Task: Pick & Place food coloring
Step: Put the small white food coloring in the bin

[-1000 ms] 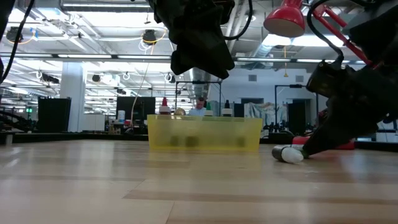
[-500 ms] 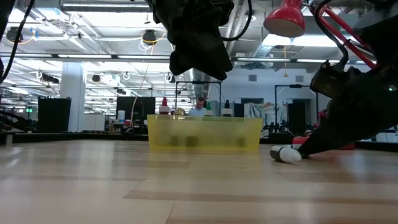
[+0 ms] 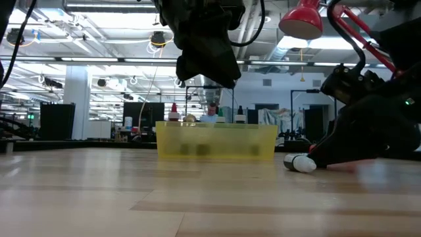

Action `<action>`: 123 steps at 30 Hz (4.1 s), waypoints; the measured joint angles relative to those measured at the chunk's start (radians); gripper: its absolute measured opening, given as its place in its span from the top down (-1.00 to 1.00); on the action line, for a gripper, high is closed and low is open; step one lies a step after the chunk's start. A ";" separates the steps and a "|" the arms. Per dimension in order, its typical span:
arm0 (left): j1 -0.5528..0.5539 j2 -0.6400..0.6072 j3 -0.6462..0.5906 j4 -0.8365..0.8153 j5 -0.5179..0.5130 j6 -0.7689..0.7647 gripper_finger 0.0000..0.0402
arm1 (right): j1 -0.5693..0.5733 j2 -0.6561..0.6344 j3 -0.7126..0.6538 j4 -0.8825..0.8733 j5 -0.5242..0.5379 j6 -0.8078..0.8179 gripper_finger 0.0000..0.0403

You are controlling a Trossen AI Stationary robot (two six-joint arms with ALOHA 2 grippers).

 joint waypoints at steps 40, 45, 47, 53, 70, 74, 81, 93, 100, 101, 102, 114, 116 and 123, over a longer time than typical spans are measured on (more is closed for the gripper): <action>0.021 0.000 0.000 0.214 -0.192 0.209 0.51 | -0.014 -0.548 -0.006 -0.449 -0.126 -0.079 0.78; 0.037 0.000 0.000 0.381 -0.241 0.389 0.51 | -0.009 -0.719 -0.005 -0.533 -0.167 -0.079 0.78; 0.039 0.000 0.000 0.459 -0.220 0.411 0.51 | -0.009 -0.773 -0.004 -0.555 -0.205 -0.079 0.78; 0.044 0.000 0.000 0.579 -0.129 0.411 0.51 | -0.009 -0.884 -0.004 -0.582 -0.245 -0.080 0.77; 0.039 0.000 0.000 0.637 -0.102 0.456 0.16 | -0.059 -0.916 0.115 -0.577 -0.231 -0.398 0.76; 0.032 0.000 0.000 0.647 -0.108 0.463 -0.04 | -0.074 -0.917 0.125 -0.579 -0.231 -0.420 0.76; 0.036 0.000 0.000 0.648 -0.120 0.463 -0.17 | -0.079 -0.917 0.154 -0.567 -0.231 -0.466 0.76; 0.036 0.000 0.000 0.689 -0.159 0.503 -0.16 | -0.079 -0.917 0.180 -0.567 -0.231 -0.498 0.76; 0.036 0.000 0.000 0.693 -0.158 0.514 -0.16 | -0.079 -0.917 0.180 -0.555 -0.231 -0.500 0.76; 0.036 0.000 0.000 0.693 -0.158 0.514 -0.16 | -0.079 -0.917 0.180 -0.550 -0.231 -0.505 0.76; 0.036 0.000 0.000 0.692 -0.158 0.514 -0.16 | -0.079 -0.917 0.180 -0.544 -0.231 -0.515 0.76; 0.036 0.000 0.000 0.708 -0.158 0.539 -0.16 | -0.122 -0.917 0.180 -0.517 -0.232 -0.549 0.76; 0.036 0.000 0.000 0.713 -0.158 0.541 -0.16 | -0.132 -0.917 0.180 -0.517 -0.233 -0.549 0.76; 0.036 0.000 0.000 0.710 -0.158 0.546 -0.01 | -0.144 -0.917 0.180 -0.517 -0.234 -0.550 0.76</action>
